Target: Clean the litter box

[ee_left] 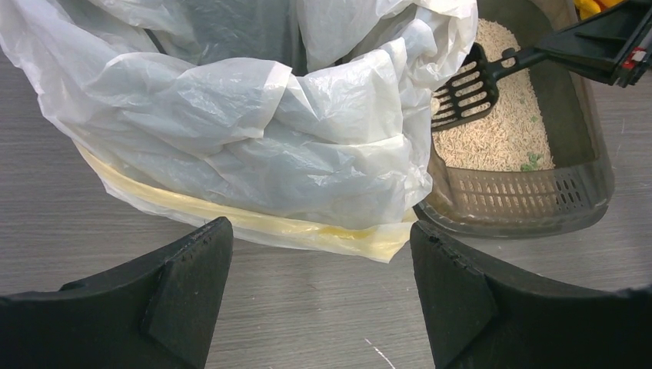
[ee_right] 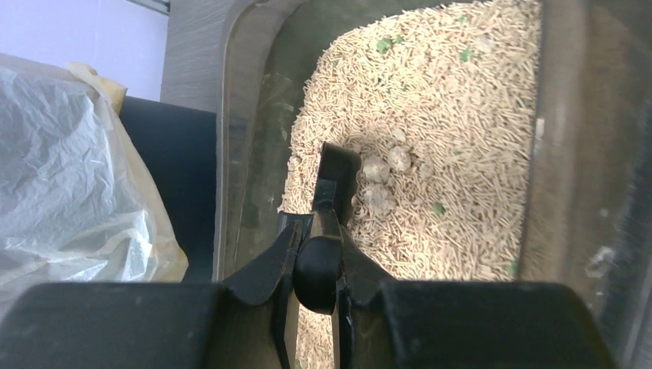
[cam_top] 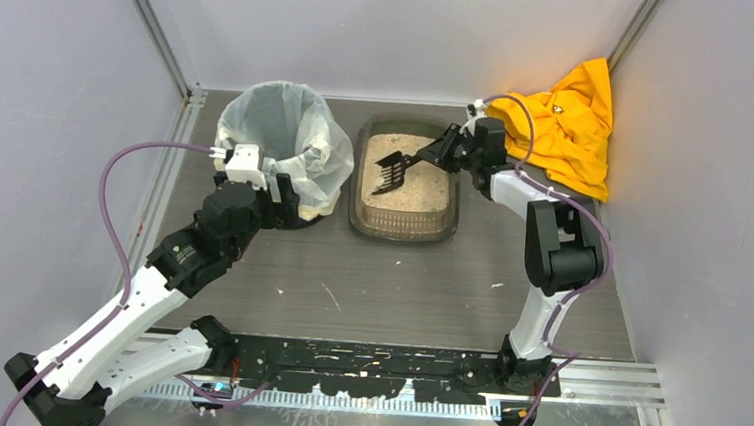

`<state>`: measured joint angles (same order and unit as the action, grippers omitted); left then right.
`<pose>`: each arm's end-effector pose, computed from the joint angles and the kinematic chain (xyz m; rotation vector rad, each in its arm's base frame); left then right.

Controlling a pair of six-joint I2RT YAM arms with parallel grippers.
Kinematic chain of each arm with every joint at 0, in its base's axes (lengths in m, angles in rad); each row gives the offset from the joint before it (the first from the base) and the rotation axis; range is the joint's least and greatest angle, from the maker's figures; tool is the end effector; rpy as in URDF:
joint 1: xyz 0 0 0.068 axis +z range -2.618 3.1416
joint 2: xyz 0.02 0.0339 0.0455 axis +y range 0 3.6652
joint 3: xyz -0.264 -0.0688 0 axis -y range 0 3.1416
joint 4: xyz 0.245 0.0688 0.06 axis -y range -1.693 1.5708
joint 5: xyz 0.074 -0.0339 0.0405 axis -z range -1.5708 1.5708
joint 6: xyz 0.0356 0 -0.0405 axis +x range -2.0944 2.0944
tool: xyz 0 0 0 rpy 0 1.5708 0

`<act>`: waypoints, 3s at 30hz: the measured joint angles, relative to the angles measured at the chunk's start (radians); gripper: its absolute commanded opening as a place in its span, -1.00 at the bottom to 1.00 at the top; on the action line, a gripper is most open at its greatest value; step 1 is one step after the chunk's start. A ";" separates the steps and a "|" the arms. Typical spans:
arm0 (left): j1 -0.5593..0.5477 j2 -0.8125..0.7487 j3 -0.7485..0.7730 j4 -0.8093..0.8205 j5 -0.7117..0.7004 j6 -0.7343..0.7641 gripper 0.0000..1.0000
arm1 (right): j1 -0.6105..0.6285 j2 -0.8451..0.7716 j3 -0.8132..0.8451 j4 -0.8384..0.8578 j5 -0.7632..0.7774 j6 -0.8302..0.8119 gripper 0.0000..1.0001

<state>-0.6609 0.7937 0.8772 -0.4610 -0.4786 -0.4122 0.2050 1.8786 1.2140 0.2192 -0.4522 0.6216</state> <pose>0.1460 -0.0928 0.3430 -0.0762 1.9110 -0.2595 0.4134 0.1019 0.2155 0.1352 2.1028 0.9675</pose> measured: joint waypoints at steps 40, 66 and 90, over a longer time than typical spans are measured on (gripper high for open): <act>0.000 -0.012 0.000 0.000 0.045 -0.003 0.68 | -0.264 -0.118 -0.319 0.514 -0.206 0.345 -0.99; 0.000 -0.031 0.009 -0.031 0.007 -0.036 0.74 | -0.241 -0.213 -0.256 0.542 -0.203 0.502 -0.98; 0.000 -0.253 -0.004 -0.052 -0.070 -0.029 0.72 | 0.275 0.031 0.579 -0.091 -0.122 0.126 -0.98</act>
<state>-0.6609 0.5404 0.8734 -0.5133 -0.5484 -0.4408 0.4797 1.9091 1.7927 0.1284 -0.5747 0.7475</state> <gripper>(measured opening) 0.856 0.217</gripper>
